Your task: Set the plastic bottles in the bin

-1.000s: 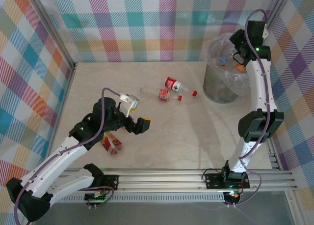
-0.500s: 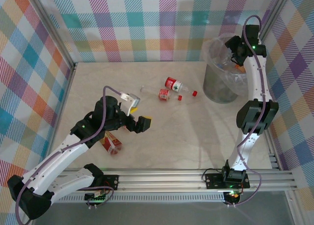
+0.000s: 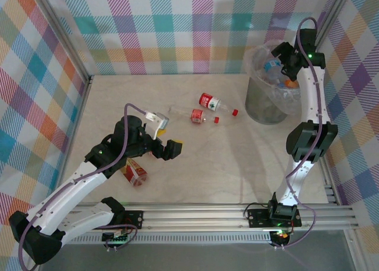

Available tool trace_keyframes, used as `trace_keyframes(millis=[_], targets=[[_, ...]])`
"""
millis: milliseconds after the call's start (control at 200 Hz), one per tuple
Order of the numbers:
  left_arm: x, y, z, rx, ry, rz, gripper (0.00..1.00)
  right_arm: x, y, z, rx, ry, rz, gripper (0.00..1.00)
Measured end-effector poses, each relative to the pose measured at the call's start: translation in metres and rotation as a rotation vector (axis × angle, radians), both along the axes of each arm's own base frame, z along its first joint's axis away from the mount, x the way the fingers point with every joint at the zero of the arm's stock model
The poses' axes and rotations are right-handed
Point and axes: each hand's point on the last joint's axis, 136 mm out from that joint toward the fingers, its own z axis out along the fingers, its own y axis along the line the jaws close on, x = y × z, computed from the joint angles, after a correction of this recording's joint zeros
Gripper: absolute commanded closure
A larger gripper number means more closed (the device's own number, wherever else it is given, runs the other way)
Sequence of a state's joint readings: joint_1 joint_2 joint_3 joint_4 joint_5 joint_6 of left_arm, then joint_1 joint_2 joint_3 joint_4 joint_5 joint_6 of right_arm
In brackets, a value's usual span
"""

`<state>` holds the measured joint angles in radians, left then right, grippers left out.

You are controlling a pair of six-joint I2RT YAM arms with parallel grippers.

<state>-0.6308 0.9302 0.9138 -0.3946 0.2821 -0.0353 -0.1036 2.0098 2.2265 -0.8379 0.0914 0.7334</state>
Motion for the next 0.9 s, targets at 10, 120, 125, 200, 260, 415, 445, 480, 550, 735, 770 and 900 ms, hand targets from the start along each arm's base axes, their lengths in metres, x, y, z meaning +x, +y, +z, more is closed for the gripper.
trace_keyframes(millis=[10,120,125,200,260,415,445,480,550,735,770,900], targets=[[0.000,0.000,0.000,0.001,-0.001,-0.001,0.00,-0.001,0.000,0.001,-0.002,0.000,0.004,0.06],[-0.001,0.000,-0.001,0.008,-0.002,-0.005,0.00,-0.008,0.004,0.018,-0.033,-0.031,0.057,0.06],[-0.001,0.000,-0.001,0.008,-0.002,-0.005,0.00,-0.008,0.004,0.019,-0.035,-0.032,0.058,0.06],[-0.002,0.001,-0.003,0.021,-0.002,-0.010,0.00,-0.020,0.010,0.034,-0.055,-0.064,0.101,0.06],[-0.002,0.002,-0.003,0.028,-0.004,-0.015,0.00,-0.033,0.015,0.048,-0.073,-0.095,0.138,0.06],[-0.009,0.000,-0.004,0.046,-0.014,-0.060,0.00,-0.071,0.032,0.082,-0.116,-0.196,0.245,0.05],[-0.010,0.000,-0.003,0.046,-0.018,-0.069,0.00,-0.078,0.036,0.087,-0.121,-0.216,0.271,0.04],[-0.010,-0.001,-0.003,0.047,-0.024,-0.076,0.00,-0.086,0.042,0.093,-0.127,-0.239,0.304,0.02],[-0.011,-0.001,-0.001,0.049,-0.035,-0.085,0.00,-0.102,0.059,0.099,-0.139,-0.277,0.386,0.00],[-0.017,-0.001,0.006,0.034,-0.065,-0.112,0.00,-0.144,0.125,0.096,-0.170,-0.320,0.642,0.00],[-0.019,-0.001,0.009,0.026,-0.072,-0.119,0.00,-0.152,0.140,0.094,-0.173,-0.326,0.695,0.00],[-0.026,0.001,0.020,-0.009,-0.123,-0.137,0.00,-0.185,0.195,0.084,-0.173,-0.337,0.898,0.00]])
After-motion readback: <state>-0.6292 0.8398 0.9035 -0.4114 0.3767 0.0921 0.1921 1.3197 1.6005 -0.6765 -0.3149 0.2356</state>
